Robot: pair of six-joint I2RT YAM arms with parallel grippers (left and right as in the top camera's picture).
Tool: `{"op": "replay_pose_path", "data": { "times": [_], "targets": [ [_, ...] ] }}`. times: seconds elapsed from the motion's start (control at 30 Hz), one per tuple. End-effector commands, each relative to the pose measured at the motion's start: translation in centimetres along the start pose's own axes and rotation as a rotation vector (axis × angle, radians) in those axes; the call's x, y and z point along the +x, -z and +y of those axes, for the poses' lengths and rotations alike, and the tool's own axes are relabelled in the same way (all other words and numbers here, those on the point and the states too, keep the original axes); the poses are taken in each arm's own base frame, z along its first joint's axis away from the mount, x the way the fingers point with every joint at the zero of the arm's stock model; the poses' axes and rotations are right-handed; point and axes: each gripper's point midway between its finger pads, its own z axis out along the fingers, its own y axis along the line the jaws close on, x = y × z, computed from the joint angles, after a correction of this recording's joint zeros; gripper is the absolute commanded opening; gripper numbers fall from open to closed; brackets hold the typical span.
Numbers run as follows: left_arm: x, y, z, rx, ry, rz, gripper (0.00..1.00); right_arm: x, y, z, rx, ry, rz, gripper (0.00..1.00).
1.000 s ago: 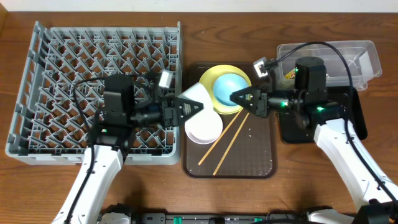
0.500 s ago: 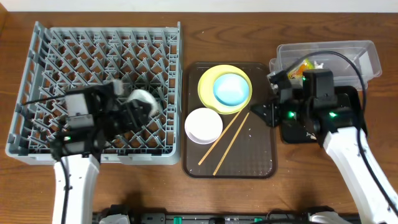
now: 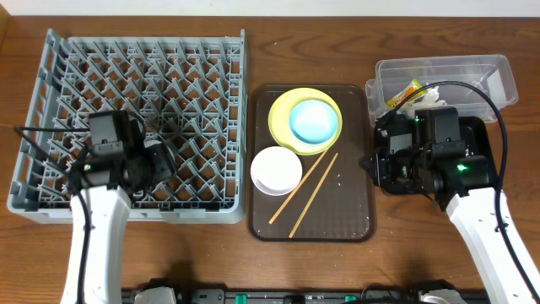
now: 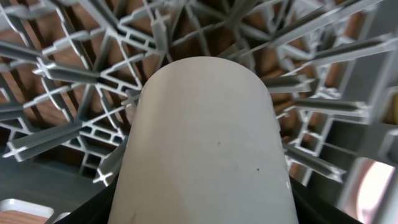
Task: Sort waste into correct bins and load items into the dishwasher rack
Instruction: 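Lower the white cup into the dish rack with the left gripper and release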
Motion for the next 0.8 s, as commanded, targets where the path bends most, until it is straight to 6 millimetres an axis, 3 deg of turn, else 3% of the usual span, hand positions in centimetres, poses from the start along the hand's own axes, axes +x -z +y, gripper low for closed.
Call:
{"op": "replay_pose_path", "data": {
  "times": [0.0, 0.13, 0.23, 0.3, 0.4, 0.57, 0.63, 0.77],
  "targets": [
    [-0.2, -0.9, 0.3, -0.017, -0.006, 0.034, 0.06, -0.2, 0.3, -0.3, 0.018, 0.016, -0.009, 0.15],
    [0.5, -2.4, 0.2, -0.014, -0.001, 0.100, 0.08, -0.2, 0.3, -0.3, 0.018, 0.016, -0.009, 0.16],
    [1.1, -3.5, 0.5, -0.025, 0.003, 0.146, 0.35, -0.1, 0.3, -0.3, 0.018, 0.015, -0.007, 0.21],
    [1.2, -3.8, 0.5, -0.029, 0.004, 0.160, 0.46, -0.1, 0.3, -0.3, 0.018, 0.015, -0.006, 0.29],
    [1.3, -3.9, 0.5, -0.029, 0.005, 0.163, 0.66, -0.1, 0.3, -0.3, 0.017, 0.015, -0.007, 0.53],
    [1.0, -3.4, 0.4, -0.024, 0.003, 0.140, 0.78, -0.1, 0.3, -0.3, 0.017, 0.015, -0.007, 0.78],
    [0.7, -3.0, 0.3, -0.020, 0.001, 0.123, 0.85, -0.1, 0.3, -0.3, 0.017, 0.015, -0.007, 0.79],
    [0.5, -1.9, 0.2, -0.011, -0.002, 0.090, 0.87, -0.1, 0.3, -0.3, 0.017, 0.015, -0.007, 0.80]
  ]
}}
